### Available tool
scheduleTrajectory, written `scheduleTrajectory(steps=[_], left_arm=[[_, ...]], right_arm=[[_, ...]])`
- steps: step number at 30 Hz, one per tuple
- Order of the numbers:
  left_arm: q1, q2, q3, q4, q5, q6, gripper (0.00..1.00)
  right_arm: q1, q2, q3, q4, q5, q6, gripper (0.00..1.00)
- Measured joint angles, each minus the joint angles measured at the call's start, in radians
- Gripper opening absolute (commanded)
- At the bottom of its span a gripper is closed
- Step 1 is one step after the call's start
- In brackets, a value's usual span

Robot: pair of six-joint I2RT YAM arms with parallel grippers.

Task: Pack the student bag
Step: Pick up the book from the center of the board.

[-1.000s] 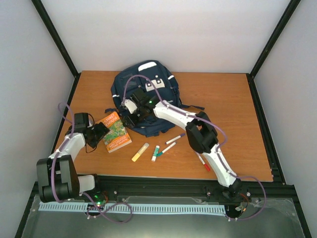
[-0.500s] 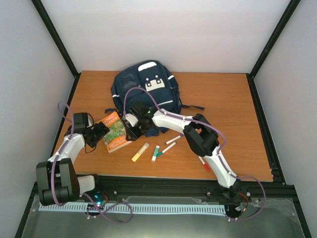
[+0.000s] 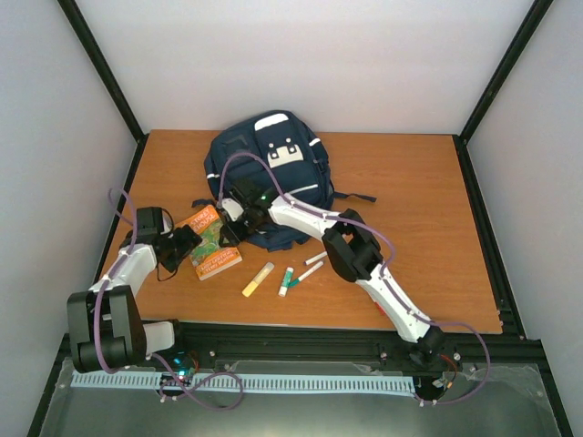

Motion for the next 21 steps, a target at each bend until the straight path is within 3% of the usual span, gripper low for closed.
scheduleTrajectory(steps=[13,21], left_arm=[[0.000,0.027,-0.013,0.028,-0.002,-0.008,0.81],[0.000,0.079,-0.019,0.085,0.004,-0.034,0.82]], right_arm=[[-0.037,0.049,0.026,0.060,-0.043,0.132,0.19],[-0.050,0.048,0.011,0.097,-0.066,0.163,0.11]])
